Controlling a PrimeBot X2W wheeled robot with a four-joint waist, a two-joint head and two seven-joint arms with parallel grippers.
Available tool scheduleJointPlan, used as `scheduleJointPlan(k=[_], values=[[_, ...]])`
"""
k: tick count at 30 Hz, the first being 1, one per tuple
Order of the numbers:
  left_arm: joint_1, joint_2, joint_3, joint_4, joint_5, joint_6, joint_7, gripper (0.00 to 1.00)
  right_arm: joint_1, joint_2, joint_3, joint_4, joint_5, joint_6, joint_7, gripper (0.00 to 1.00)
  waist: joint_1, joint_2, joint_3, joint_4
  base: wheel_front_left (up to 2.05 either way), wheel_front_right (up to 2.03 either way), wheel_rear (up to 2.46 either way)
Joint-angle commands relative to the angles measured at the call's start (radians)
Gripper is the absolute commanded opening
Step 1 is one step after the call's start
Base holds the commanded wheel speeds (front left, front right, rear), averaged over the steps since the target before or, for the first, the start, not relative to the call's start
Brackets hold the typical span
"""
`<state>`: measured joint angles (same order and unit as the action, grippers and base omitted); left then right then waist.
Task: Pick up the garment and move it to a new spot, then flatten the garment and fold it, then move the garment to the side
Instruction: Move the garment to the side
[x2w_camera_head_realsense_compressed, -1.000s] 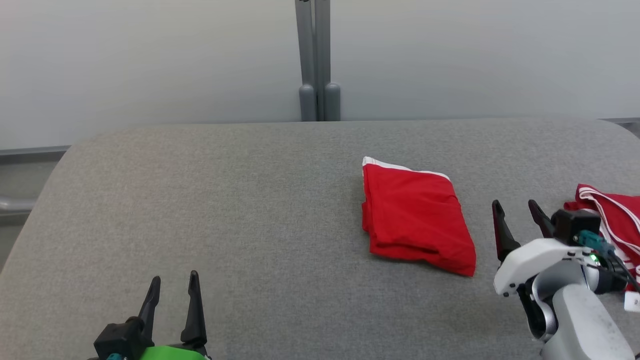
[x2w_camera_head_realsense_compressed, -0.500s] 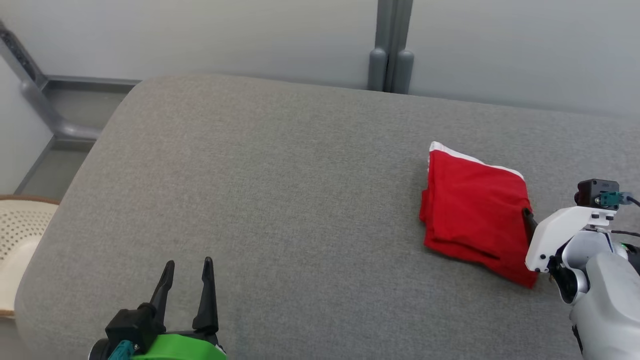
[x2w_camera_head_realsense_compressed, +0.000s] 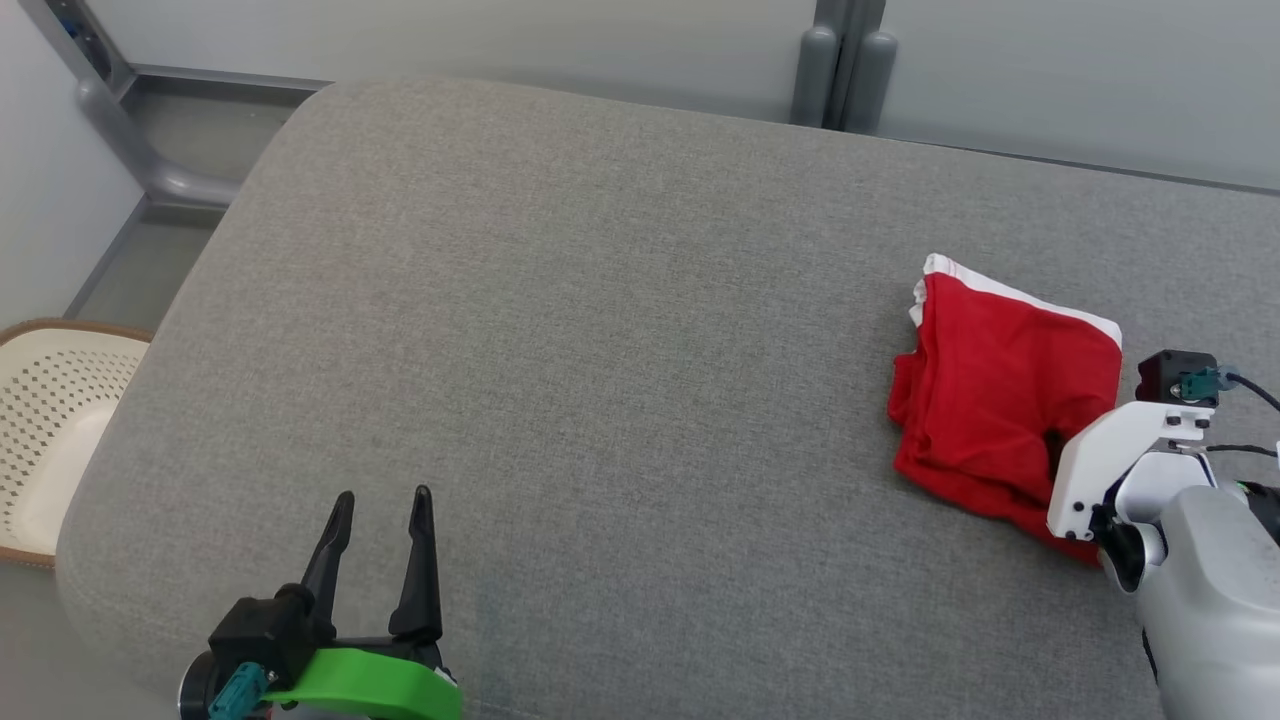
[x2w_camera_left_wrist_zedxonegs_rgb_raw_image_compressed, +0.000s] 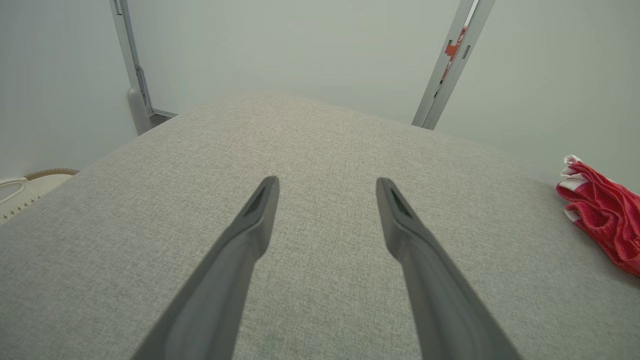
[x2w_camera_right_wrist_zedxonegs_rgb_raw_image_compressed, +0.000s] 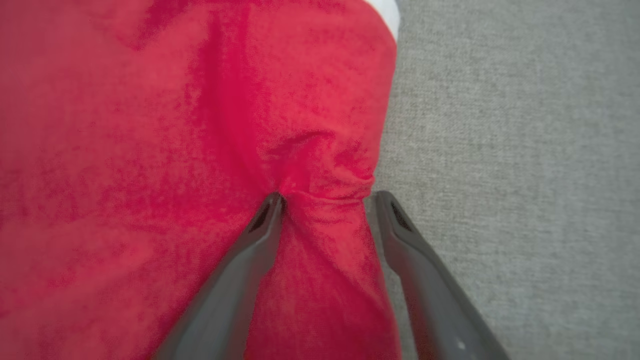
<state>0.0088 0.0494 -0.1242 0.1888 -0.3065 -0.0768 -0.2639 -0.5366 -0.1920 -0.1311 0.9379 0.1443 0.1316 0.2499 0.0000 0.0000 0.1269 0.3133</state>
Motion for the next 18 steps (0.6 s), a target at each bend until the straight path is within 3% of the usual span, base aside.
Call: scheduleJointPlan(k=[1, 8, 14, 18], values=[[-0.013, 0.003, 0.005, -0.006, -0.006, 0.003, 0.0, 1.0, 0.025, 0.011, 0.023, 0.03, -0.016, -0.002, 0.013, 0.0, 0.0, 0.0, -0.003, -0.02, 0.0, 0.0, 0.0], [-0.007, 0.003, 0.006, -0.024, -0.03, 0.015, 0.0, 1.0, -0.048, -0.047, 0.2, -0.037, -0.042, -0.003, 0.049, 0.0, 0.0, 0.0, -0.01, -0.1, 0.0, 0.0, 0.0], [-0.001, 0.003, 0.026, -0.039, -0.058, 0.027, 0.0, 1.0, -0.115, -0.086, 0.444, -0.196, 0.068, -0.002, 0.2, 0.0, 0.0, 0.0, -0.008, -0.222, 0.0, 0.0, 0.0], [-0.016, 0.003, 0.031, -0.043, -0.075, 0.033, 0.0, 1.0, -0.148, -0.176, 0.601, -0.365, 0.18, -0.002, 0.317, 0.0, 0.0, 0.0, 0.002, -0.314, 0.0, 0.0, 0.0]])
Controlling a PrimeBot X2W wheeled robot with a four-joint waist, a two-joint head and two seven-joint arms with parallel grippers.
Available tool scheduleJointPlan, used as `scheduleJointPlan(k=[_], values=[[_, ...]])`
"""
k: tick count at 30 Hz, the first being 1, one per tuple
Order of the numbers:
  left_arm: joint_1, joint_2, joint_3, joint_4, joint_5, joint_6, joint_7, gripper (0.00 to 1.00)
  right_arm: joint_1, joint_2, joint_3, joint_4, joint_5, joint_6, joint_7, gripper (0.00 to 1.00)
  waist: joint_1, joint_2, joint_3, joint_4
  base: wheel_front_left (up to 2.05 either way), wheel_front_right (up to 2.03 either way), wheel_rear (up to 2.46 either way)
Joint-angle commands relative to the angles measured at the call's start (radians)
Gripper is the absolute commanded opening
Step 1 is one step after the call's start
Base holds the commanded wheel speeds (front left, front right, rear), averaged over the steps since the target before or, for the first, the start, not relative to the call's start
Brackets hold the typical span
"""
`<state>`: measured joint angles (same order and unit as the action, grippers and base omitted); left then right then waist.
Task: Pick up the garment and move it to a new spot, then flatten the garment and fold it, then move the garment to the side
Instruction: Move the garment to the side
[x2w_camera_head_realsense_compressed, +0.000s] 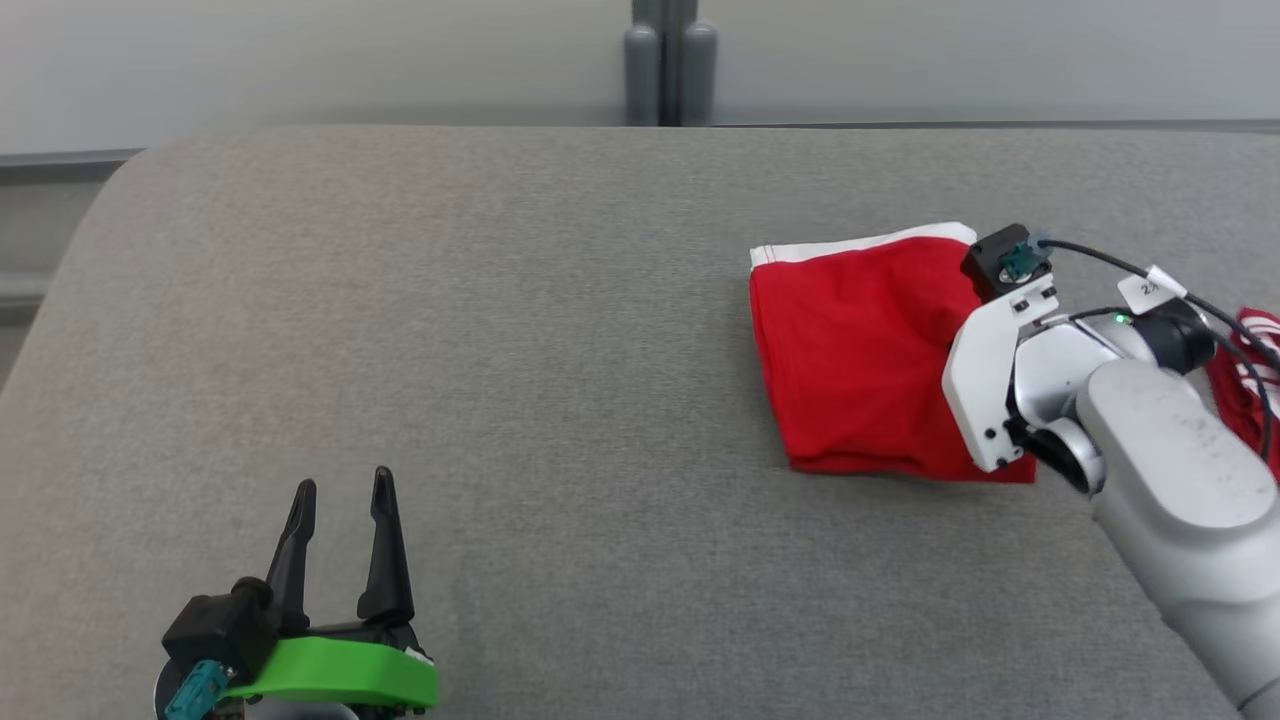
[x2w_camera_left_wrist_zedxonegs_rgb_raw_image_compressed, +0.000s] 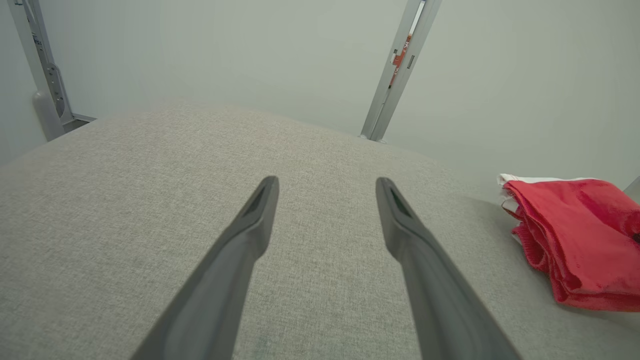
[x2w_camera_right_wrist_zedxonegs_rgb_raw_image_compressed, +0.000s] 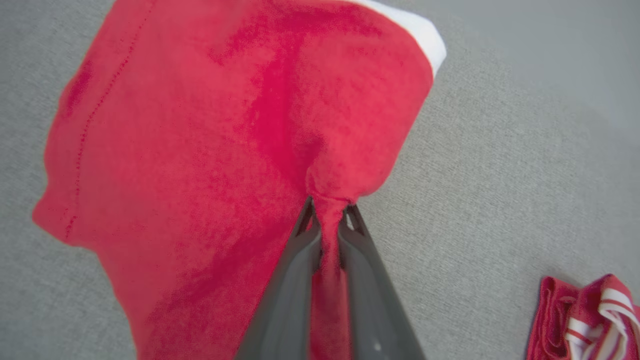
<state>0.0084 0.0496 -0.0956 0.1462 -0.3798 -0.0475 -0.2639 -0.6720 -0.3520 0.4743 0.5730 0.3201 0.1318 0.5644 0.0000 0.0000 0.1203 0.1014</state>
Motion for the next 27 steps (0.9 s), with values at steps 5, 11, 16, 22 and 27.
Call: scheduleJointPlan(k=[5, 11, 16, 22, 27], values=[[-0.043, 0.003, -0.008, -0.011, 0.001, 0.008, 0.0, 1.0, -0.047, -0.139, 0.115, -0.158, 0.063, -0.002, 0.073, 0.0, 0.0, 0.0, 0.033, -0.2, 0.0, 0.0, 0.0], [-0.071, 0.003, -0.005, -0.008, 0.012, 0.001, 0.0, 1.0, -0.08, -0.253, 0.187, -0.221, 0.042, -0.002, 0.055, 0.0, 0.0, 0.0, 0.068, -0.277, 0.0, 0.0, 0.0], [-0.093, 0.003, 0.01, -0.008, 0.036, -0.011, 0.0, 1.0, -0.12, -0.304, 0.198, -0.208, 0.013, -0.002, 0.035, 0.0, 0.0, 0.0, 0.098, -0.321, 0.0, 0.0, 0.0], [-0.119, 0.003, 0.009, -0.005, 0.055, -0.026, 0.0, 1.0, -0.141, -0.358, 0.185, -0.165, -0.043, -0.002, 0.001, 0.0, 0.0, 0.0, 0.137, -0.327, 0.0, 0.0, 0.0], [-0.144, 0.003, -0.009, 0.0, 0.068, -0.041, 0.0, 1.0, -0.138, -0.411, 0.136, -0.099, -0.103, -0.002, -0.027, 0.0, 0.0, 0.0, 0.174, -0.293, 0.0, 0.0, 0.0]])
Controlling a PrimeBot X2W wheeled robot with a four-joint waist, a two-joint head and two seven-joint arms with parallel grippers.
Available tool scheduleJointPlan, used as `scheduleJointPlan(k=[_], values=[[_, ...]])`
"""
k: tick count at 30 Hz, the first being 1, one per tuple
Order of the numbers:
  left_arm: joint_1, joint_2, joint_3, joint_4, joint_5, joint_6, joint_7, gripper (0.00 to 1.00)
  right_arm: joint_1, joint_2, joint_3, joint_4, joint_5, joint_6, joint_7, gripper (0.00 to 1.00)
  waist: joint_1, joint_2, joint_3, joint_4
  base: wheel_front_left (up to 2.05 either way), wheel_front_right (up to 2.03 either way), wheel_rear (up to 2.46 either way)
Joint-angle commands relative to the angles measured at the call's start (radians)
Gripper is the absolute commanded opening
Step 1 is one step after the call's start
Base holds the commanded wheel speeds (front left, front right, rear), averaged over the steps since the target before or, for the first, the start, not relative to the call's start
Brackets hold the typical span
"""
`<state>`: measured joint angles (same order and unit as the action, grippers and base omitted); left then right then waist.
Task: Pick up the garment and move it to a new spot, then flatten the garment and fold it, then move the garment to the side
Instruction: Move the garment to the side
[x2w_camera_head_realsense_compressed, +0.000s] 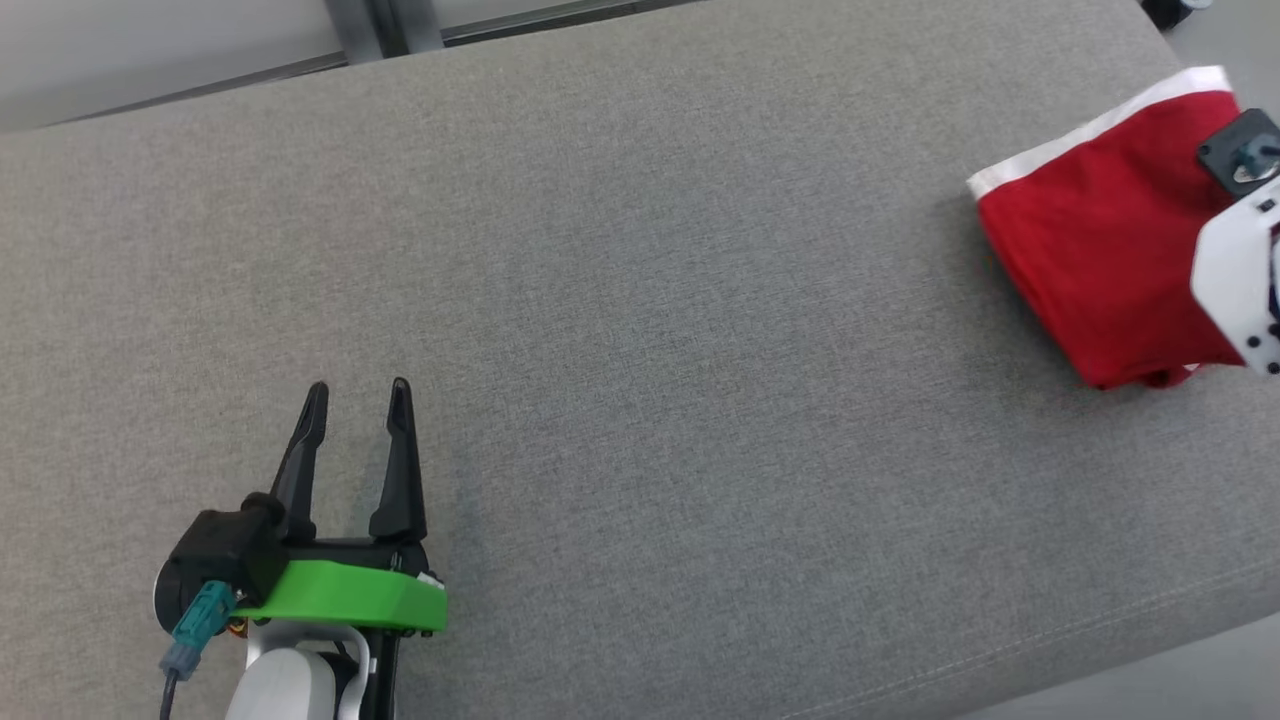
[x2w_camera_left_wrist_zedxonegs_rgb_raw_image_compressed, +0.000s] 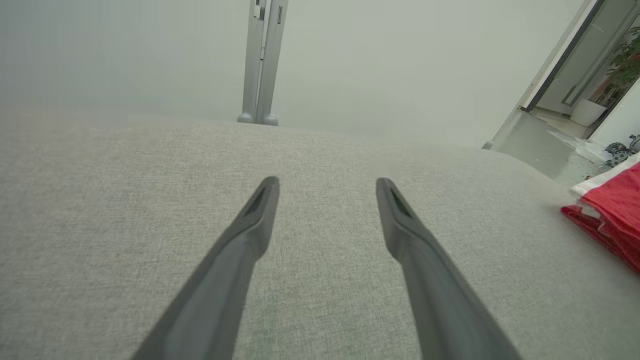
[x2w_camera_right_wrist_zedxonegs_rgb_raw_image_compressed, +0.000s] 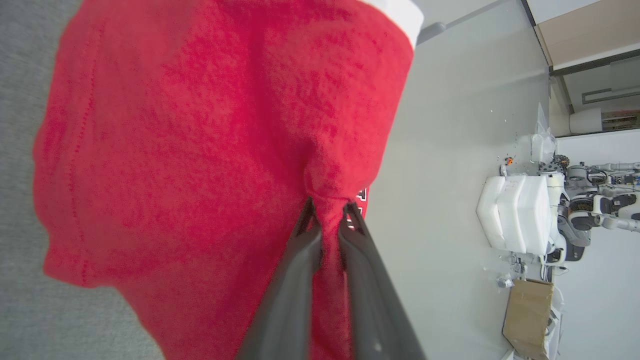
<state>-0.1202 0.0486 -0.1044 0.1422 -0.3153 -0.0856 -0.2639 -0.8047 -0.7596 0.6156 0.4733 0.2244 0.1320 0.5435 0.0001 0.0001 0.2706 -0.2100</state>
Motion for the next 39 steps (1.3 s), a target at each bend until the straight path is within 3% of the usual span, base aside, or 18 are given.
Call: scheduleJointPlan(k=[1, 8, 13, 14, 15, 20, 23, 29, 33, 39], values=[[-0.021, 0.004, -0.004, 0.005, 0.007, -0.005, 0.0, 1.0, -0.003, -0.011, -0.024, 0.019, -0.024, -0.003, -0.017, 0.0, -0.0001, -0.0001, 0.031, 0.029, 0.0, 0.0, 0.0], [-0.039, 0.004, -0.01, 0.011, 0.026, -0.014, 0.0, 1.0, 0.041, -0.029, -0.182, 0.148, -0.125, -0.003, -0.069, 0.0, -0.0001, -0.0001, 0.077, 0.099, 0.0, 0.0, 0.0], [-0.037, 0.004, -0.004, 0.007, 0.043, -0.021, 0.0, 1.0, 0.068, 0.009, -0.375, 0.239, -0.215, -0.003, -0.099, 0.0, -0.0001, -0.0001, 0.093, 0.136, 0.0, 0.0, 0.0], [-0.034, 0.004, -0.001, 0.009, 0.044, -0.023, 0.0, 1.0, 0.083, 0.024, -0.408, 0.256, -0.232, -0.003, -0.098, 0.31, -0.0001, -0.0001, 0.092, 0.141, 0.0, 0.0, 0.0], [-0.03, 0.004, 0.001, 0.009, 0.046, -0.025, 0.0, 1.0, 0.093, 0.035, -0.435, 0.264, -0.247, -0.003, -0.101, 1.0, -0.0001, -0.0001, 0.09, 0.143, 0.0, 0.0, 0.0], [-0.011, 0.004, 0.003, 0.017, 0.048, -0.028, 0.0, 1.0, 0.146, 0.113, -0.588, 0.291, -0.347, -0.003, -0.08, 1.0, -0.0001, -0.0001, 0.058, 0.15, 0.0, 0.0, 0.0], [0.002, 0.004, 0.007, 0.021, 0.047, -0.023, 0.0, 1.0, 0.171, 0.172, -0.652, 0.255, -0.394, -0.003, -0.125, 1.0, -0.0001, -0.0001, 0.023, 0.146, 0.0, 0.0, 0.0], [0.049, 0.004, 0.028, 0.026, 0.017, -0.013, 0.0, 1.0, 0.215, 0.335, -0.775, 0.153, -0.463, -0.002, -0.336, 1.0, -0.0001, -0.0001, -0.078, 0.125, 0.0, 0.0, 0.0], [0.093, 0.004, 0.048, 0.022, -0.011, -0.011, 0.0, 1.0, 0.264, 0.453, -0.828, 0.116, -0.443, -0.003, -0.497, 1.0, -0.0001, -0.0001, -0.156, 0.116, 0.0, 0.0, 0.0], [0.156, 0.004, 0.069, 0.036, -0.022, 0.01, 0.0, 1.0, 0.383, 0.586, -0.811, 0.089, -0.404, -0.002, -0.662, 1.0, -0.0001, -0.0001, -0.261, 0.12, 0.0, 0.0, 0.0]])
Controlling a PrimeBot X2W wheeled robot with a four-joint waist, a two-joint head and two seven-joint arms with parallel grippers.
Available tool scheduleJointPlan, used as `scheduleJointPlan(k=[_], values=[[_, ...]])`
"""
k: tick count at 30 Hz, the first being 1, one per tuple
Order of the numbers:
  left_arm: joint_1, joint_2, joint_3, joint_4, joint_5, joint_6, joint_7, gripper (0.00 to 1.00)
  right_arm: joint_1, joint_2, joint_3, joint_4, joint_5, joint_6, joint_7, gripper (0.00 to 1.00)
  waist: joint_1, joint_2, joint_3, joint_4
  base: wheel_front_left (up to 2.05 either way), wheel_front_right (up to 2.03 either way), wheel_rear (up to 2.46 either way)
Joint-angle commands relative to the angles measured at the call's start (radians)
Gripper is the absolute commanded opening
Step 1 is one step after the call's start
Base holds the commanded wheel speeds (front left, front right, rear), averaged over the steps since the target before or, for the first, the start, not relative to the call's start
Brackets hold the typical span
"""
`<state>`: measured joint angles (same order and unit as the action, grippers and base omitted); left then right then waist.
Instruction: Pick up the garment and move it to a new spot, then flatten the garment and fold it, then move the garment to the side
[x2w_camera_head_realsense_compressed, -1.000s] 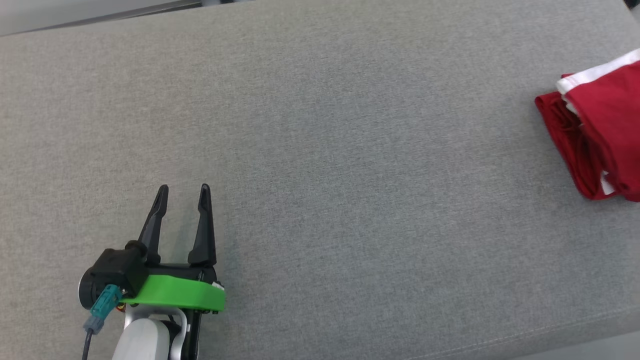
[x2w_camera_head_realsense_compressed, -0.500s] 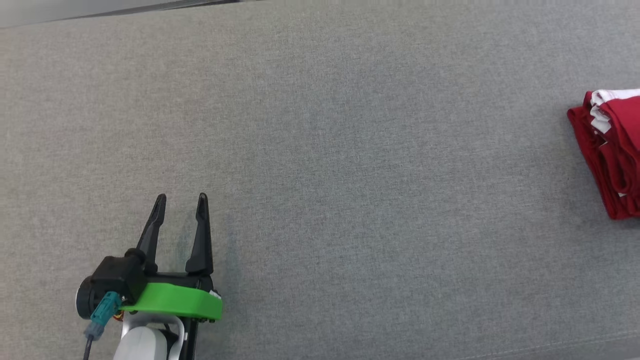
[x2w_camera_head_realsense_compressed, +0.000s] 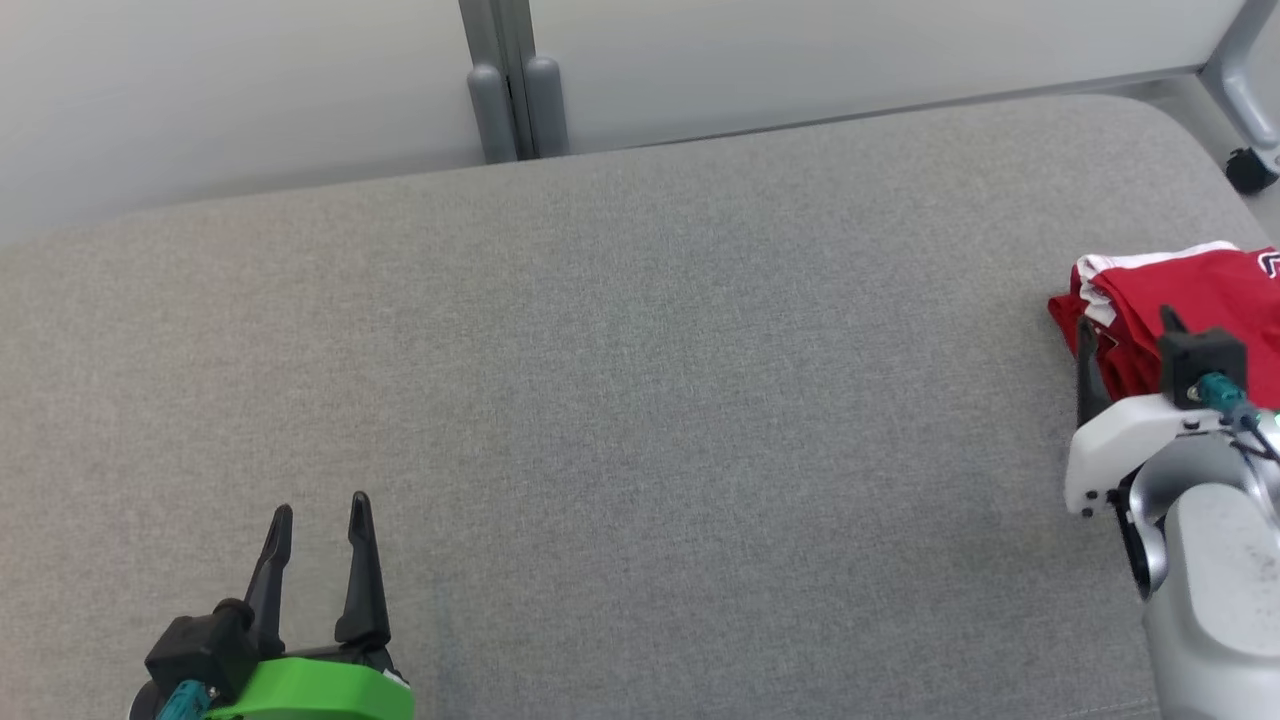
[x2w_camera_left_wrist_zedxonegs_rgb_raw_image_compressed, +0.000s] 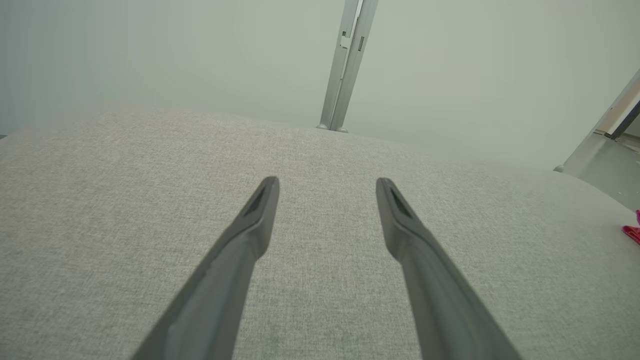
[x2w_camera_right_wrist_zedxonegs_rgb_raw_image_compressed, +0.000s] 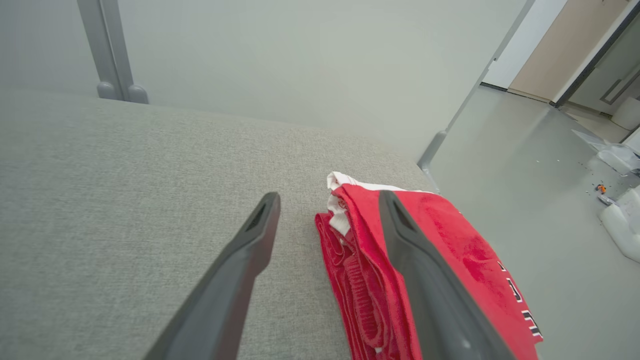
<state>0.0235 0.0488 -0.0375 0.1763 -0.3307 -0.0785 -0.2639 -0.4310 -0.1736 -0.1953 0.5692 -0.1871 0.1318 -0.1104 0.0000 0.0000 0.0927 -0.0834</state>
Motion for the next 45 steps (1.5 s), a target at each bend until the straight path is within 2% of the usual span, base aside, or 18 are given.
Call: scheduleJointPlan(k=[1, 5, 11, 28, 45], values=[[0.019, 0.004, 0.005, 0.002, -0.007, 0.006, 0.0, 1.0, 0.029, 0.017, 0.004, -0.011, 0.018, -0.002, -0.033, 1.0, 0.0, 0.0, -0.093, -0.004, 0.0, 0.0, 0.0], [0.048, 0.004, 0.02, 0.01, -0.002, 0.018, 0.0, 1.0, 0.112, 0.079, 0.049, -0.017, 0.076, -0.002, -0.102, 1.0, 0.0, 0.0, -0.128, 0.011, 0.0, 0.0, 0.0], [0.077, 0.004, 0.049, 0.02, 0.008, 0.026, 0.0, 1.0, 0.211, 0.113, 0.109, -0.032, 0.137, -0.002, -0.142, 1.0, 0.0, 0.0, -0.164, 0.036, 0.0, 0.0, 0.0], [0.073, 0.004, 0.068, 0.085, 0.035, -0.009, 0.0, 1.0, 0.3, 0.122, 0.195, -0.094, 0.209, -0.002, -0.155, 1.0, 0.0, 0.0, -0.178, 0.047, 0.0, 0.0, 0.0], [0.05, 0.004, 0.068, 0.089, 0.05, -0.023, 0.0, 1.0, 0.333, 0.122, 0.19, -0.12, 0.246, -0.002, -0.155, 1.0, 0.0, 0.0, -0.174, 0.046, 0.0, 0.0, 0.0]])
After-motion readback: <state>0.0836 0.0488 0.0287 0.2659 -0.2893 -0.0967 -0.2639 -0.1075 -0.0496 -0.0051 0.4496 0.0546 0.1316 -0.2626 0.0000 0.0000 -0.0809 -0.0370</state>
